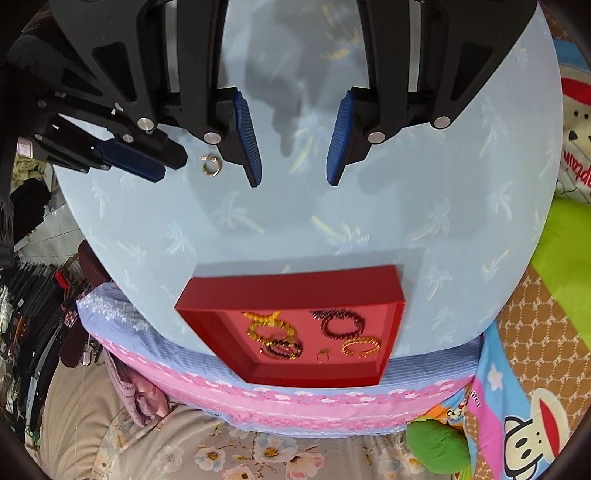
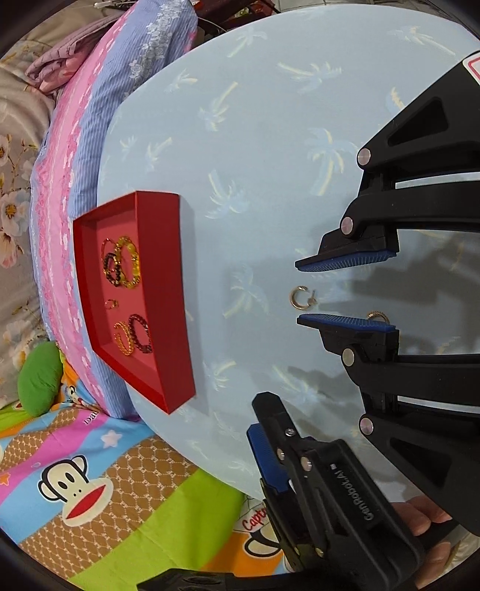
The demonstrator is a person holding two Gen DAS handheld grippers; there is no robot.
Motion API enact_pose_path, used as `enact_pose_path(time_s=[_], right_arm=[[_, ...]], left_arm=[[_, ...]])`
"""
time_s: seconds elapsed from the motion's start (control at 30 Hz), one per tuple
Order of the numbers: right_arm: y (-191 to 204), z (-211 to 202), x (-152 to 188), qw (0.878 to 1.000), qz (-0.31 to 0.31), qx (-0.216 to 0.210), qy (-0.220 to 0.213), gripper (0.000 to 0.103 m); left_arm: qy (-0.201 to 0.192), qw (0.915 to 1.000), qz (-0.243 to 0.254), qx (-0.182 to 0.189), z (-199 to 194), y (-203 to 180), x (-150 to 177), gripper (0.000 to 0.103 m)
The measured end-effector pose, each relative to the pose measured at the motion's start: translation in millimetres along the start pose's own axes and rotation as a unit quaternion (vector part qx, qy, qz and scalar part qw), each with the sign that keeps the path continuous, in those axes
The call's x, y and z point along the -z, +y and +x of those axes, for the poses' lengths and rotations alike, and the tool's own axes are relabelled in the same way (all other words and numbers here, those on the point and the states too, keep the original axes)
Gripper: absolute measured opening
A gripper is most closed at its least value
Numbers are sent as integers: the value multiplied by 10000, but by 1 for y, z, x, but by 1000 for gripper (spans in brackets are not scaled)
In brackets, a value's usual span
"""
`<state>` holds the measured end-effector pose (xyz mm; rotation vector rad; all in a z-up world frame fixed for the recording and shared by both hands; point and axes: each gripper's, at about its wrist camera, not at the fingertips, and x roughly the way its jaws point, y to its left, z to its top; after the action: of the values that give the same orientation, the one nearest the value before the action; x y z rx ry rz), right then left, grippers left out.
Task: Organize jewelry
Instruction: 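Grasp a gold hoop earring on the table with the right tool, then grasp the last gold hoop earring with the left tool while the right tool holds its earring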
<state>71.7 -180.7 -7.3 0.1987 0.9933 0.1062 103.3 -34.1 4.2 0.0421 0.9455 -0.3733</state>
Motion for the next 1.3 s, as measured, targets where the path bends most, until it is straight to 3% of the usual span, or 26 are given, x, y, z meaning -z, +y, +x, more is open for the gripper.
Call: enact_pose_path(time_s=[0.53,0.63,0.77,1.3], right_arm=[[15,35,1,9988,-331,320,139,24],[15,35,1,9982,-411,435,95,16],[7,32,1,9987,-284,417,76,15],[-45,-24,21,9973,515,472,-239,15]], left_arm=[[156,9996,-195,-104,-1,14,21,35],[177,9996,-214,-87,-1,15,22,35],[216,9995,-197,-71,0,13,24,35],[468,9961,298,689,1,-47,48,43]])
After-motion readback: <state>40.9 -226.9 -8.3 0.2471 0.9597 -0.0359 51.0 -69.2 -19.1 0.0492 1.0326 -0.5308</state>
